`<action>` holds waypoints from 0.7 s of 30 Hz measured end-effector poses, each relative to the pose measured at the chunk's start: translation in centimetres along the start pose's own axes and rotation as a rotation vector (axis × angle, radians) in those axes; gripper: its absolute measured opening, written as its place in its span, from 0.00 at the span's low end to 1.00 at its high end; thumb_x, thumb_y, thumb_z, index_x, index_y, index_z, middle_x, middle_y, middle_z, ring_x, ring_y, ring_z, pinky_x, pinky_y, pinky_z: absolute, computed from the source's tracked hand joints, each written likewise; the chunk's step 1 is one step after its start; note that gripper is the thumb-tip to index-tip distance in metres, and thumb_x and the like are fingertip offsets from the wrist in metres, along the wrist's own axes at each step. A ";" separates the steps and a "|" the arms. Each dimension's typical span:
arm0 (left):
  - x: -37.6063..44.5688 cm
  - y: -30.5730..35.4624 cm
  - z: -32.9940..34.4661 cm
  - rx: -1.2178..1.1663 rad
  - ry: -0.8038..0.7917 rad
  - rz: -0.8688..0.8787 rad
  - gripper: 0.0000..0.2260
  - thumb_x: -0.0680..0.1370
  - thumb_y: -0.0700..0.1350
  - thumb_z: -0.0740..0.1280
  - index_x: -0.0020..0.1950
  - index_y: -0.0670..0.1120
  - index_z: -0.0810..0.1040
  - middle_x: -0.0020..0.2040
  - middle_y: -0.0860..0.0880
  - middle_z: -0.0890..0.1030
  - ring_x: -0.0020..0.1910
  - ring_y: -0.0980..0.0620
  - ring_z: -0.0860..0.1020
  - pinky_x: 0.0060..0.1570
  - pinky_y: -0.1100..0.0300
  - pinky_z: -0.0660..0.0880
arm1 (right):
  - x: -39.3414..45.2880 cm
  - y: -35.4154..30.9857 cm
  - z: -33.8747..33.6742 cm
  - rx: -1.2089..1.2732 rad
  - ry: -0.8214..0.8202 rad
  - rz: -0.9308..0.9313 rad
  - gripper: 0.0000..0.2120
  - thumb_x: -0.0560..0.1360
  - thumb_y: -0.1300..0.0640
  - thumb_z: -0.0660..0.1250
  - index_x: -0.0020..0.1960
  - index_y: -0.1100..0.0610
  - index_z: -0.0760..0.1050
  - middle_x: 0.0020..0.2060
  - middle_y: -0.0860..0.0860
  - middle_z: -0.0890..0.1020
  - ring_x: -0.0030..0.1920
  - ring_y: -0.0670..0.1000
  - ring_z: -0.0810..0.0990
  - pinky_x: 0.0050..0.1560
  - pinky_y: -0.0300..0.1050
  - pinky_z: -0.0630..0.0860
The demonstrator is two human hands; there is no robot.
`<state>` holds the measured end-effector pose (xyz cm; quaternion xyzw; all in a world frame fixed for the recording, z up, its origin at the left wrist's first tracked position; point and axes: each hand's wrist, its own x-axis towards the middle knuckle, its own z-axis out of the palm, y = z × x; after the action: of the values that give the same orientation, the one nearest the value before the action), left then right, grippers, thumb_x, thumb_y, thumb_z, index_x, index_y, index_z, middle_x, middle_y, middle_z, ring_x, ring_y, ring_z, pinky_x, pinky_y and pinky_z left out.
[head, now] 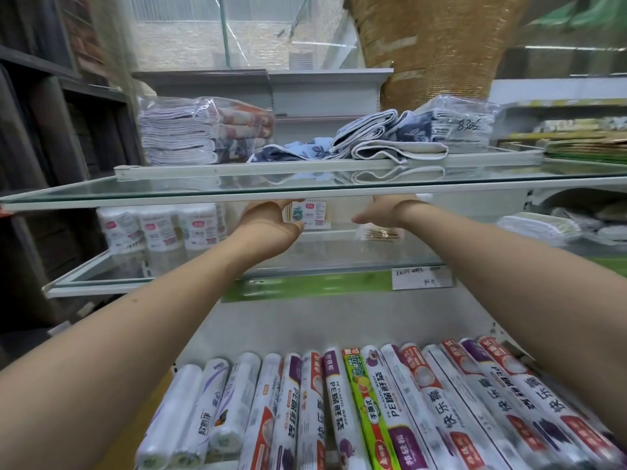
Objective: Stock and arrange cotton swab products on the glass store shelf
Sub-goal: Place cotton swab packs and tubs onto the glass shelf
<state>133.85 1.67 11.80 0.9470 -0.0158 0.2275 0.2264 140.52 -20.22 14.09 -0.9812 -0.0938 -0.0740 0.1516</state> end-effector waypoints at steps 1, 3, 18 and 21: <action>0.1 0.3 0.3 0.000 -0.003 0.003 0.22 0.81 0.54 0.66 0.76 0.59 0.69 0.73 0.49 0.74 0.68 0.45 0.73 0.57 0.62 0.68 | -0.3 0.4 -0.3 -0.005 0.003 -0.013 0.34 0.79 0.41 0.65 0.78 0.58 0.61 0.76 0.56 0.65 0.75 0.58 0.66 0.72 0.51 0.63; 0.2 1.0 1.0 -0.027 0.003 0.011 0.21 0.80 0.53 0.67 0.74 0.60 0.71 0.71 0.49 0.75 0.66 0.46 0.74 0.56 0.64 0.67 | -0.7 1.4 -0.9 -0.024 -0.030 -0.025 0.36 0.78 0.40 0.66 0.79 0.54 0.58 0.77 0.54 0.65 0.74 0.57 0.67 0.71 0.50 0.64; 1.2 6.2 5.0 -0.087 -0.028 0.114 0.20 0.78 0.52 0.70 0.70 0.61 0.74 0.66 0.48 0.77 0.58 0.45 0.77 0.60 0.59 0.72 | -4.5 9.6 -2.5 0.094 -0.194 0.011 0.48 0.67 0.39 0.78 0.79 0.48 0.60 0.77 0.49 0.63 0.75 0.54 0.64 0.74 0.49 0.62; 0.9 6.9 5.0 -0.072 -0.034 0.114 0.21 0.78 0.52 0.69 0.71 0.61 0.73 0.65 0.46 0.78 0.57 0.45 0.77 0.57 0.59 0.73 | -4.4 10.0 -2.1 0.208 -0.054 0.012 0.41 0.64 0.46 0.81 0.73 0.51 0.69 0.67 0.52 0.74 0.63 0.54 0.75 0.63 0.47 0.74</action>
<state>135.87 -6.61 11.15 0.9396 -0.0816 0.2230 0.2467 138.03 -30.94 12.43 -0.9623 -0.0990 -0.0364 0.2507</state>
